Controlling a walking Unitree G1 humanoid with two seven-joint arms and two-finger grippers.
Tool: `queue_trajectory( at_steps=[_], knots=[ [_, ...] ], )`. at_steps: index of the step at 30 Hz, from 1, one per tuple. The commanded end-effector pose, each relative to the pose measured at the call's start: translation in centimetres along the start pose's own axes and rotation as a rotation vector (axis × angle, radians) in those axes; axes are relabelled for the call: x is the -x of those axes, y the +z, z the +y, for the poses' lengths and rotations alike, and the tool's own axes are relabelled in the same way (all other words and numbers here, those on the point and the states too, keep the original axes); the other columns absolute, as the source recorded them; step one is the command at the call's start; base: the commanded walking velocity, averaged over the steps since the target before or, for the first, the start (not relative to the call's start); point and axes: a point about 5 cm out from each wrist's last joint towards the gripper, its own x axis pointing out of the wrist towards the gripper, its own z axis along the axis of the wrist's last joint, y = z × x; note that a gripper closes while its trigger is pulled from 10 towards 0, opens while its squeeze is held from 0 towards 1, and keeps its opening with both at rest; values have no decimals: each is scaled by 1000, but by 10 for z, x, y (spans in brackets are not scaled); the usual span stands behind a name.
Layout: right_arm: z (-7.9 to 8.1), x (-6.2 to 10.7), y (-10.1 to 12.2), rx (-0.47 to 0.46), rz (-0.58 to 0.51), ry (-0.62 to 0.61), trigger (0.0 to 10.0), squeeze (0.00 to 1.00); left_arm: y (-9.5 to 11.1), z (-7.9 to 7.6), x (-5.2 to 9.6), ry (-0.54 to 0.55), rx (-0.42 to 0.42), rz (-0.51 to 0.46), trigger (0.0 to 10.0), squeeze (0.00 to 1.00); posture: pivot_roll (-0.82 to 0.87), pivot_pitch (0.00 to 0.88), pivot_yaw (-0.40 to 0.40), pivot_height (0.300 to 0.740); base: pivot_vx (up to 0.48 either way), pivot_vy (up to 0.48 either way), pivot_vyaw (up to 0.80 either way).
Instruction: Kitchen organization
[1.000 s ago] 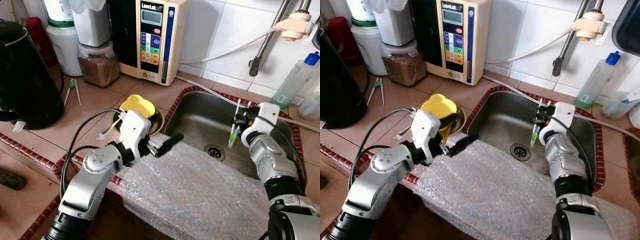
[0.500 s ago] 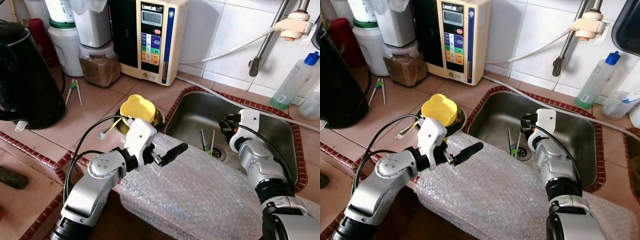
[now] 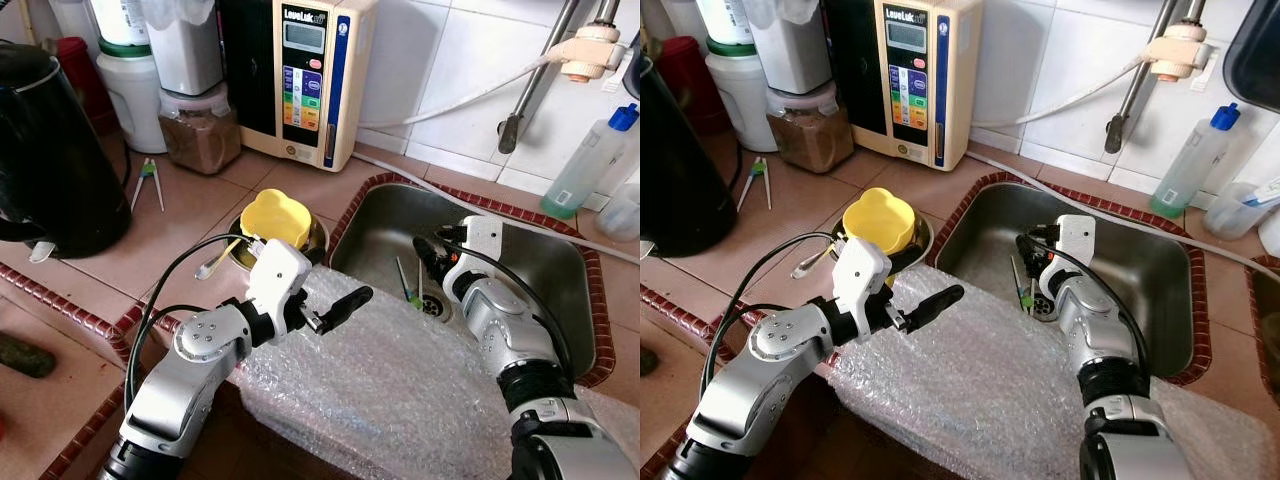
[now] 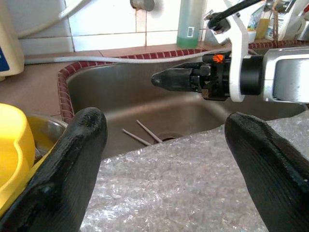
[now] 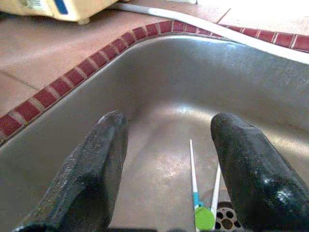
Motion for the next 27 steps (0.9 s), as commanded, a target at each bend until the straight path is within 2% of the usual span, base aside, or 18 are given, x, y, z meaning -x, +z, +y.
queue_trajectory(
  at_steps=[1,27],
  knots=[
    [1,1,4,27,0,5,10000,0,2,-1,0,-7,-14,2,10000,1000,57,0,-36,740,0,0,0],
    [1,1,4,27,0,5,10000,0,2,-1,0,-7,-14,2,10000,1000,57,0,-36,740,0,0,0]
  ],
)
